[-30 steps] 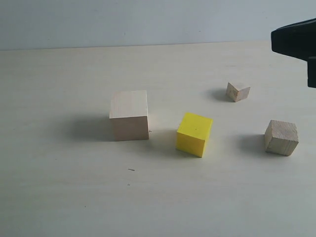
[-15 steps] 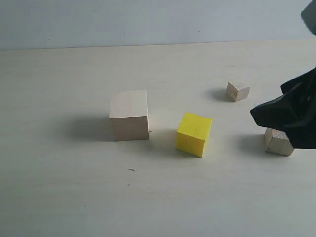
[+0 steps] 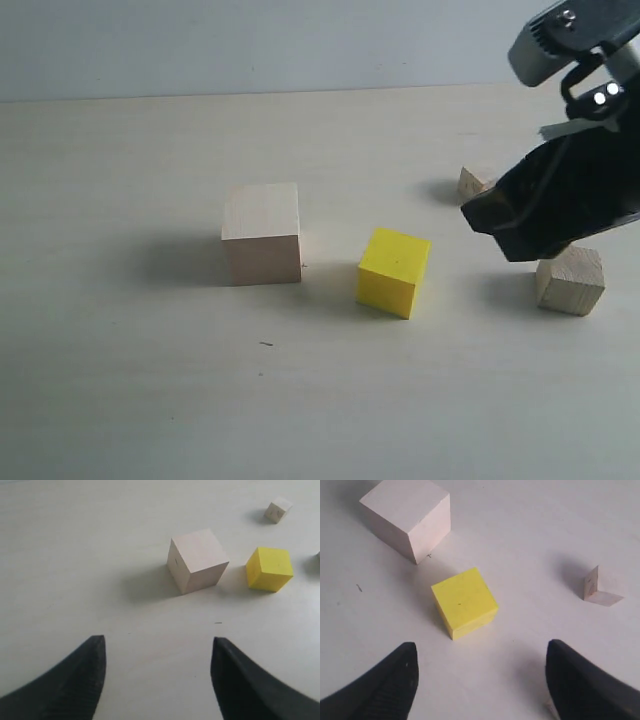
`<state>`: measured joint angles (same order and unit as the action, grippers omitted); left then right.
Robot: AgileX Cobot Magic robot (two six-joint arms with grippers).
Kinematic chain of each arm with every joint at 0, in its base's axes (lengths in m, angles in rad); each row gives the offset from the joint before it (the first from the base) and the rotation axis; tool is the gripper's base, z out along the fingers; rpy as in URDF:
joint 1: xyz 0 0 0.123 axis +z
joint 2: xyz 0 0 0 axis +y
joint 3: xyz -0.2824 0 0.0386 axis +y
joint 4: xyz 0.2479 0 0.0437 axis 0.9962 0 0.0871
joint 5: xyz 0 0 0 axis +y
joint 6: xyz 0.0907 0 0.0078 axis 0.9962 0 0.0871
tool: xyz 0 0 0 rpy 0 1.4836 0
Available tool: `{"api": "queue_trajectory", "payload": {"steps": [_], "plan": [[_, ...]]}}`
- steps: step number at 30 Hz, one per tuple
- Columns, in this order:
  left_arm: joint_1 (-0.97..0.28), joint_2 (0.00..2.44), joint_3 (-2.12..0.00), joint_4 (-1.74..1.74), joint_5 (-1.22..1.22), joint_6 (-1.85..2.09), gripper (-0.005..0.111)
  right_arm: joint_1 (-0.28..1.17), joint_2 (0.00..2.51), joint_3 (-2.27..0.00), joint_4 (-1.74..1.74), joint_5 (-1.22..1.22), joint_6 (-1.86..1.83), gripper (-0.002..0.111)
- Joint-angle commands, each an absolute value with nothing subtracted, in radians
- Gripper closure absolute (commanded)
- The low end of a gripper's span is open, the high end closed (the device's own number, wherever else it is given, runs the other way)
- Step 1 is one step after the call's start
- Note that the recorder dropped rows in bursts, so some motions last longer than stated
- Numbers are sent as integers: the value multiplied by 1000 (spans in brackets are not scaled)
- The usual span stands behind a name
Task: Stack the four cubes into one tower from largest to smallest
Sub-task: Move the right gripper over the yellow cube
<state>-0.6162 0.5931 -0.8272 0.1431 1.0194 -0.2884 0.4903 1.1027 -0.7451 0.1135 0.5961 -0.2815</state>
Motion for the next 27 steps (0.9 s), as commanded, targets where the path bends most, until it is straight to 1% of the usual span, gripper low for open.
{"api": "queue_trajectory", "payload": {"steps": [1, 6, 13, 18, 27], "plan": [[-615, 594, -822, 165, 987, -284, 46, 494, 1214, -755, 102, 514, -288, 36], [-615, 594, -822, 166, 987, -284, 46, 494, 1320, -755, 122, 421, -288, 31], [-615, 594, -822, 166, 987, -284, 46, 494, 1410, -759, 158, 323, -313, 31], [-615, 594, -822, 172, 981, -284, 46, 494, 1469, -836, 190, 420, -313, 31], [-615, 594, -822, 172, 969, -284, 46, 494, 1569, -1113, 115, 713, -315, 31]]}}
